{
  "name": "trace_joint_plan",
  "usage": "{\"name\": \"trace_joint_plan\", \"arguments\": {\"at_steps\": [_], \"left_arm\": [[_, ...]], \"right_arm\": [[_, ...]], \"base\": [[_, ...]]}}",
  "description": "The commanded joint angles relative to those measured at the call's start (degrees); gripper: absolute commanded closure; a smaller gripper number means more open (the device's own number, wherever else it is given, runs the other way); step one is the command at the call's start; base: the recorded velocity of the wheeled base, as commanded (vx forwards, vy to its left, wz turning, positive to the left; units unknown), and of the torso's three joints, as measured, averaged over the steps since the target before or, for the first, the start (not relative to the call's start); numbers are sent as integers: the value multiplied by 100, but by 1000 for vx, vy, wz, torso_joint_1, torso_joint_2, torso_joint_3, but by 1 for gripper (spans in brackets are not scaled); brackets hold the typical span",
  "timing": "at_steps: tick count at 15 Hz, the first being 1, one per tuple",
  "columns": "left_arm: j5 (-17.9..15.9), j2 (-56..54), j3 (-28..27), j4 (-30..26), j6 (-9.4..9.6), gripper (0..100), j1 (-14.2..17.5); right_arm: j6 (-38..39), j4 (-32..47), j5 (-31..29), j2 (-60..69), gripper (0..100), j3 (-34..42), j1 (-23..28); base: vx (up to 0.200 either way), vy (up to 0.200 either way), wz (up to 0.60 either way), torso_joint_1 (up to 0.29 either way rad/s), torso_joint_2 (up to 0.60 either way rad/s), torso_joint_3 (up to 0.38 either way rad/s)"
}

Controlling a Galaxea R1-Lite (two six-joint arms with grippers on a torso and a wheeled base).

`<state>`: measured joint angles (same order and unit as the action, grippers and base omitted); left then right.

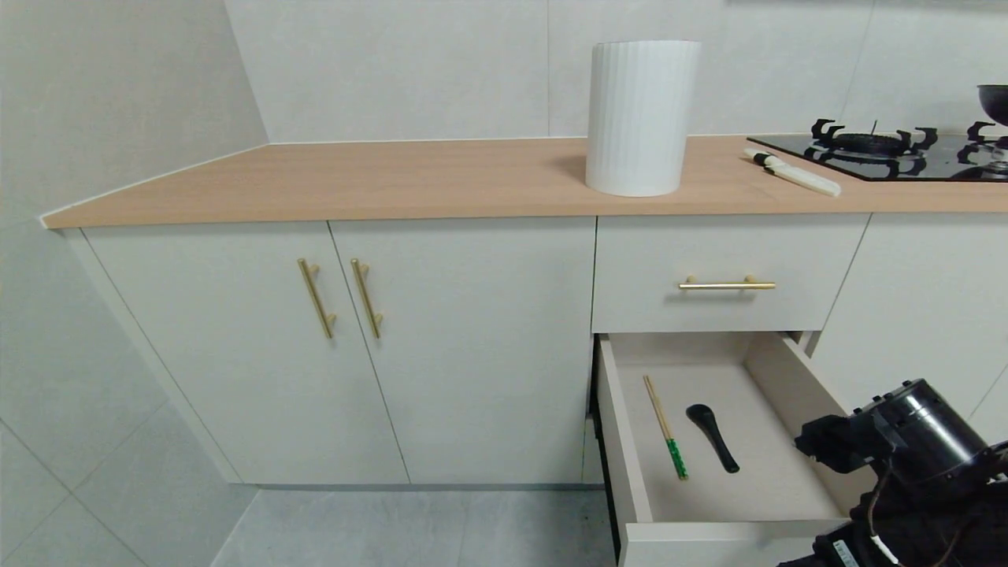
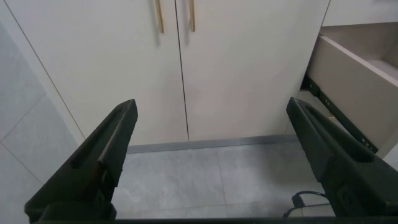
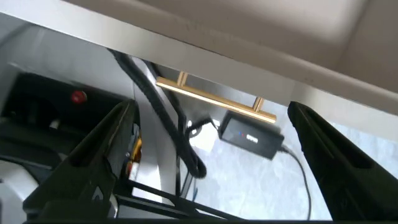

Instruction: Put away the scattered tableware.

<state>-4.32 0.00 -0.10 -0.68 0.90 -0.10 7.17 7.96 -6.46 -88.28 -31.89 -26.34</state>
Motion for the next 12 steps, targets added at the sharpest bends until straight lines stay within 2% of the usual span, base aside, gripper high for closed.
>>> {"name": "trace_joint_plan", "arguments": {"at_steps": [1,12], "left_arm": [[1,0,1,-2,-2,0,1],[1,0,1,-2,-2,0,1]], "right_arm": [[4,4,-4,-330,0,-10,6],[769,-58,-92,-813,0,-450,217]], "base": [[0,0,0,0,0,0],[0,0,0,0,0,0]]}}
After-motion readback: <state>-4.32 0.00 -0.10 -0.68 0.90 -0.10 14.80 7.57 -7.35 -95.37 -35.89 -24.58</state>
